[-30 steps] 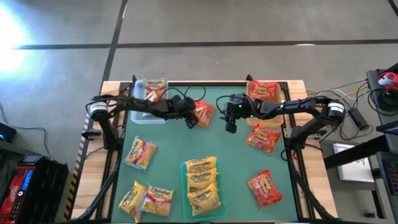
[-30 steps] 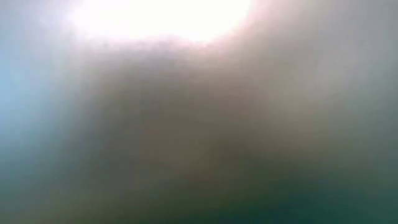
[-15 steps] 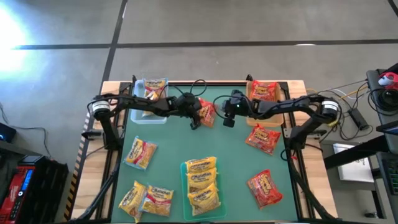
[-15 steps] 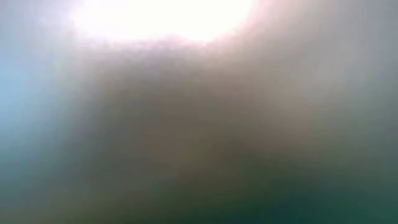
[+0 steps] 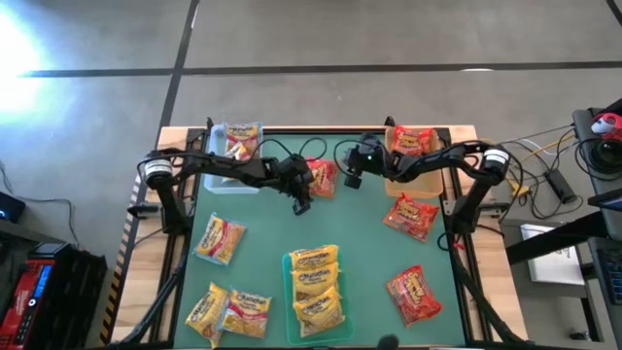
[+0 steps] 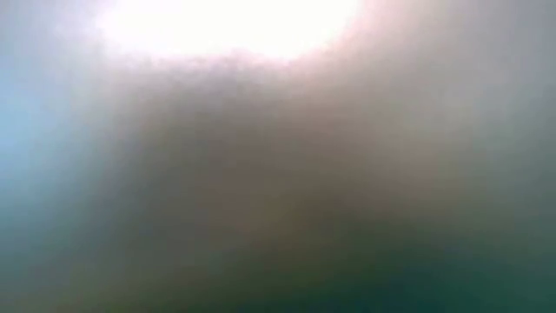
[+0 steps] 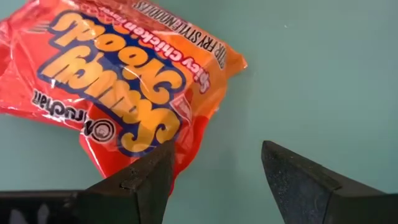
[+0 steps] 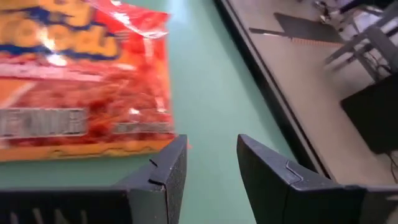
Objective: Sort Maruchan noodles
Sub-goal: Put the top red noodle pack into the orange bin
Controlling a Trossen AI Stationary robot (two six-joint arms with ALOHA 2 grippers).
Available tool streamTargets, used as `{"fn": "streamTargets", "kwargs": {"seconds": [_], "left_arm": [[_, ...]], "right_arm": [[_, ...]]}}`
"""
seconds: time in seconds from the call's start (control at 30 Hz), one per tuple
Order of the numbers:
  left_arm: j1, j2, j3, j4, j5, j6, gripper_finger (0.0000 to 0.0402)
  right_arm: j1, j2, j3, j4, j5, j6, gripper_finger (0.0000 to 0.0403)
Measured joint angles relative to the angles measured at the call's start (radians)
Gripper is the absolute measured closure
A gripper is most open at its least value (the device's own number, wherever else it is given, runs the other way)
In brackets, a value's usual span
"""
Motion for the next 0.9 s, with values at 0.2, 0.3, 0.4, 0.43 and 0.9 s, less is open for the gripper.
{"fn": "streamTargets", "kwargs": {"seconds": [0.2, 0.3, 0.4, 0.43, 0.9], "left_arm": [[0.003, 0.007, -0.002, 0.001, -0.012, -0.008, 0.0178], [0.005, 0.007, -0.002, 0.002, -0.048, -0.009, 0.0178], [0.010, 0.007, -0.002, 0.006, -0.093, -0.017, 0.0178], [0.012, 0.007, -0.002, 0.007, -0.111, -0.019, 0.0178], [0.086, 0.007, -0.002, 0.051, -0.265, -0.027, 0.0178]], "right_arm": [[-0.029, 0.031, 0.028, 0.003, -0.047, 0.031, 0.0271], [-0.032, 0.052, 0.045, 0.002, -0.104, 0.049, 0.0271], [-0.031, 0.070, 0.053, 0.002, -0.114, 0.053, 0.0271], [-0.031, 0.074, 0.054, 0.001, -0.114, 0.055, 0.0271], [-0.018, 0.068, 0.057, -0.164, -0.504, 0.270, 0.0271]]}}
